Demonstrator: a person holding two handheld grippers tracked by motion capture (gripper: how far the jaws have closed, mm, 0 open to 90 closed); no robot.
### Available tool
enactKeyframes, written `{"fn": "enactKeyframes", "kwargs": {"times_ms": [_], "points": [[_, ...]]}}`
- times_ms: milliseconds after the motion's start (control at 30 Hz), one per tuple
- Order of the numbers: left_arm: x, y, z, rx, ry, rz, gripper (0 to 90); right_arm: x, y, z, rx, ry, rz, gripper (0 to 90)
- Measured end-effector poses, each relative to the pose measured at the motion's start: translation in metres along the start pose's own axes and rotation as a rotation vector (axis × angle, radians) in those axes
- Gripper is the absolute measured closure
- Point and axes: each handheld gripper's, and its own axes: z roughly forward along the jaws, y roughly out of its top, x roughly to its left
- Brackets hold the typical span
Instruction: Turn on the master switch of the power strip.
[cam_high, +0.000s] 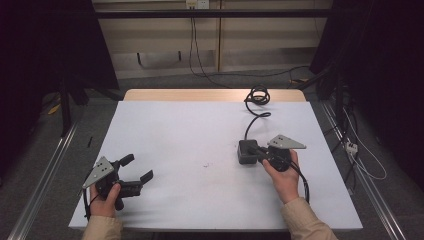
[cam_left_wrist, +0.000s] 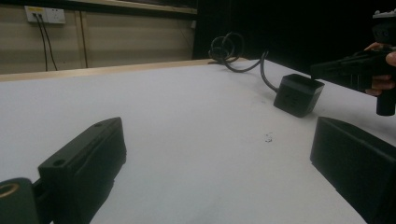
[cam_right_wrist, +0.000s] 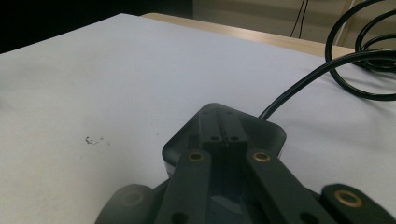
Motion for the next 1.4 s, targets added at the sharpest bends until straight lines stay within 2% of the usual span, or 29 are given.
{"fn": "enactKeyframes", "kwargs": {"times_ms": [1400], "points": [[-0.0010, -0.0007, -0.0006, 0.001, 0.004, 0.000, 3.0, 0.0020, -0.0034, 0.0027, 0.005, 0.001, -0.032, 90.0]]}}
